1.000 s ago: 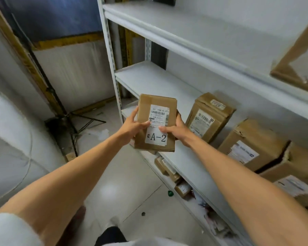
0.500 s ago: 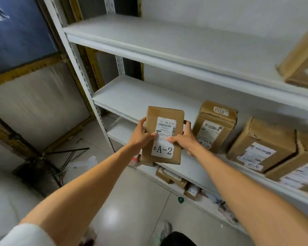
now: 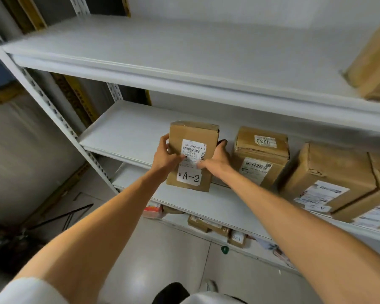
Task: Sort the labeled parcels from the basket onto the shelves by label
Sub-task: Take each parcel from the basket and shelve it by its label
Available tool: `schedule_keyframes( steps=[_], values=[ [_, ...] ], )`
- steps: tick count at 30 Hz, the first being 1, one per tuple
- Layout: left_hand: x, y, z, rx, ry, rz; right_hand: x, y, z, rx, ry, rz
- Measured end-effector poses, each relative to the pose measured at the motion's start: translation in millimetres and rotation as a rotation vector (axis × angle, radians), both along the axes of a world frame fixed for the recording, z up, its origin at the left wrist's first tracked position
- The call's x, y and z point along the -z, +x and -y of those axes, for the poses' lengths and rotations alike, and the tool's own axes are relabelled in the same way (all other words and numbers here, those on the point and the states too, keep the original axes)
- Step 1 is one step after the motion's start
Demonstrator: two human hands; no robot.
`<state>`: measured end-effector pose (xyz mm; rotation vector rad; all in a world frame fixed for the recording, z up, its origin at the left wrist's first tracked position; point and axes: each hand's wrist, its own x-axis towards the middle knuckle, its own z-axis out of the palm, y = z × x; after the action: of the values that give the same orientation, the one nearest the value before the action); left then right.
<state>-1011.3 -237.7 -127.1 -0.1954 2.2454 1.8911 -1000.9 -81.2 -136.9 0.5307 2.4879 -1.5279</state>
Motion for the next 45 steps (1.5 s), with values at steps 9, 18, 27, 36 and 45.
schedule_keyframes(
  steps=[9,18,27,36,45],
  values=[
    [5,-28,-14,0.090,0.086,0.003,-9,-2,-3,0.038,-0.091,0.117],
    [17,-36,-11,0.173,0.001,0.010,11,12,1,0.147,-0.062,0.210],
    [20,-31,-3,0.195,-0.246,0.014,9,29,21,0.069,0.097,0.344],
    [33,-19,56,0.302,-0.596,-0.121,-1,10,57,-0.275,0.367,0.209],
    [16,21,126,0.222,-1.001,-0.026,-16,-10,123,-0.967,0.823,-0.086]
  ],
)
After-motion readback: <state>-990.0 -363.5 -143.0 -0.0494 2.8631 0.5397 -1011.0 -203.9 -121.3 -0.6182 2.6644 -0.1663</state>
